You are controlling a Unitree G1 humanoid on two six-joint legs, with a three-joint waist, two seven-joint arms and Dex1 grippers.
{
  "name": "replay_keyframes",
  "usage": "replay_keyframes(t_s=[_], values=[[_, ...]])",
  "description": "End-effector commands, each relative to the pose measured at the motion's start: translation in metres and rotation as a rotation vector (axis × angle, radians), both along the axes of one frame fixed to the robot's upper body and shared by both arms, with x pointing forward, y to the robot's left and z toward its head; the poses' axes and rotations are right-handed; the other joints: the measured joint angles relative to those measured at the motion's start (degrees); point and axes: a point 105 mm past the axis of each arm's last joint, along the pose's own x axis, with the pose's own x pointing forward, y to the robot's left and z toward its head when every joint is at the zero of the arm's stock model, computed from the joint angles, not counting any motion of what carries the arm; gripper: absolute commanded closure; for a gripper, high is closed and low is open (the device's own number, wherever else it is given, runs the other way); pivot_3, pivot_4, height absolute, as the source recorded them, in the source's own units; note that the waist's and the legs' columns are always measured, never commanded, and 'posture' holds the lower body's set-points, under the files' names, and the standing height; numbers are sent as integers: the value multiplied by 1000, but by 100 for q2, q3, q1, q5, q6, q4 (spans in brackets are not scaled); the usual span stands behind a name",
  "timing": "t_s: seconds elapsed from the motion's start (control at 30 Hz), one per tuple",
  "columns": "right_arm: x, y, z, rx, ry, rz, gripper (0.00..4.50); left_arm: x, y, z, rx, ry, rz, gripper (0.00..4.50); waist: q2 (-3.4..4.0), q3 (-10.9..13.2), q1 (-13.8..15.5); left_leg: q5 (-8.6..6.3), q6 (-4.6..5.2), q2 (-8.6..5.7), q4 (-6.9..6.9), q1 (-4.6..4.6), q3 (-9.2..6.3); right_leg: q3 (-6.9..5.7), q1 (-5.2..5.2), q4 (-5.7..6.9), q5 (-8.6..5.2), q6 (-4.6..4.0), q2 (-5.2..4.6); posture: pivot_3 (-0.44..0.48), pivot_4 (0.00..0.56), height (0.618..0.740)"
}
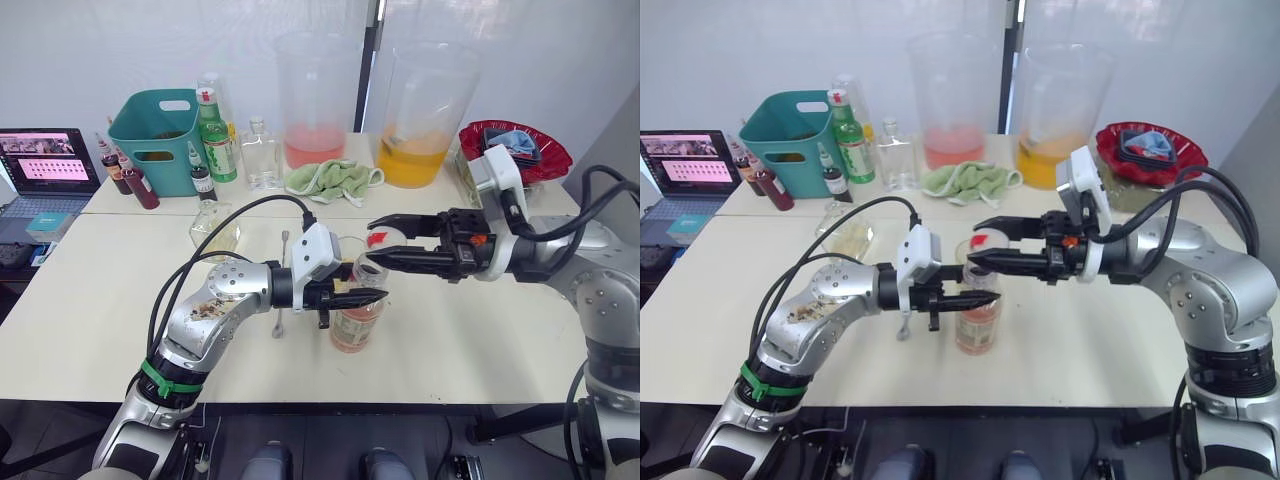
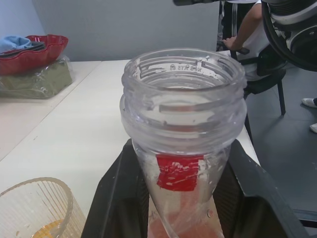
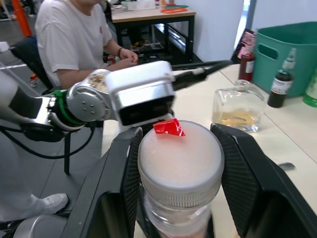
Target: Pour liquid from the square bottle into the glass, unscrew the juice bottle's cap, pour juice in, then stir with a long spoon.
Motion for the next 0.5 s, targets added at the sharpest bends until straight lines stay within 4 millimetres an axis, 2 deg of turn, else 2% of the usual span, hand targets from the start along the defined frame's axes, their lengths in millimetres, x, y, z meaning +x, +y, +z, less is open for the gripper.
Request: replay_keyframes(t_s=[0.03,0.17,0.27,0.37,0.5], values=[[20,-38,27,43,-120,-186,2352,1,-1,-11,24,30,10,3242,0,0,10,0,0,-1,0,-1,10,0,0,0,0,0,-1,0,150,740],[39,-75,32,48,-153,-350,2352,1,-1,-12,13,43,13,3242,0,0,-2,0,0,0,0,0,38,0,0,-2,0,0,0,0,150,740],[62,-122,30,36,-180,-578,2352,1,0,-12,7,44,16,3242,0,0,3,0,0,0,0,1,44,2,0,-2,0,0,2,0,150,740],[78,-159,18,8,-183,-759,2352,1,0,-11,-2,46,23,3242,0,0,2,0,0,0,0,0,48,4,0,-5,0,0,-3,0,150,740],[93,-187,-3,40,-134,-911,2352,1,1,-11,-15,54,39,3242,1,-1,-9,0,0,0,0,0,51,7,-1,-4,0,0,0,0,150,740]])
